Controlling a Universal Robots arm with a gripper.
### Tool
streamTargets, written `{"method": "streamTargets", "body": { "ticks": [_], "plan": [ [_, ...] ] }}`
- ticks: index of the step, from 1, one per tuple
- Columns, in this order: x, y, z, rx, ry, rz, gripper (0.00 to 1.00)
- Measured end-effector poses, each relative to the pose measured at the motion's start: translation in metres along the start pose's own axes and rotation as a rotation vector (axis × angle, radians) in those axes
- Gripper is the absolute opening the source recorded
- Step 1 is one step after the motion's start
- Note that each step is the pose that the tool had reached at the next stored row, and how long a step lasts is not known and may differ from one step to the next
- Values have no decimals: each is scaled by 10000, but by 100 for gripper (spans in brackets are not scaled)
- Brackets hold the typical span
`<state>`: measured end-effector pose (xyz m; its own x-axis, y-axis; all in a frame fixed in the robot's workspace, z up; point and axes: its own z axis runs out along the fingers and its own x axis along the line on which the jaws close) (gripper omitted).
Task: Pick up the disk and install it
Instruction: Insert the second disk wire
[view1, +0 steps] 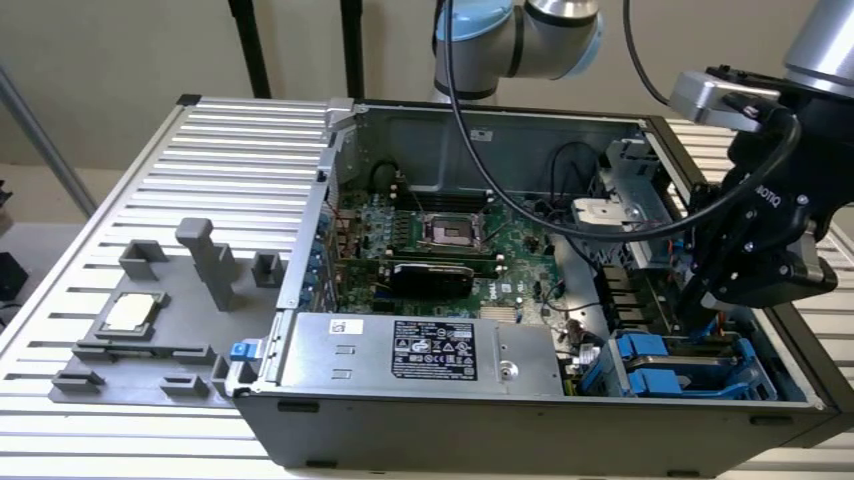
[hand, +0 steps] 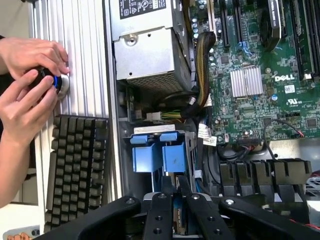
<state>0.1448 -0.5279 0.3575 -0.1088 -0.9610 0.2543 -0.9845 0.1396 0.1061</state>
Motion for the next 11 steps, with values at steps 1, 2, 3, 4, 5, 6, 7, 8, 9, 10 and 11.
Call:
{"method": "streamTargets", "body": {
  "ticks": [1, 2, 3, 4, 5, 6, 7, 8, 9, 10, 11],
  "plan": [
    [-4, -7, 18, 6, 2, -23, 17],
    [-8, -17, 35, 11, 4, -43, 17],
    [-13, -29, 49, 18, 7, -62, 17],
    [-18, -44, 60, 24, 8, -79, 17],
    [-22, -58, 69, 30, 10, -97, 17],
    [-26, -71, 79, 40, 11, -116, 17],
    [-31, -79, 91, 51, 13, -141, 17],
    [-34, -81, 105, 64, 16, -171, 17],
    [-37, -82, 118, 76, 17, -200, 17],
    [-40, -84, 131, 91, 18, -231, 17],
    [-43, -85, 142, 107, 16, -260, 17]
  ]
}}
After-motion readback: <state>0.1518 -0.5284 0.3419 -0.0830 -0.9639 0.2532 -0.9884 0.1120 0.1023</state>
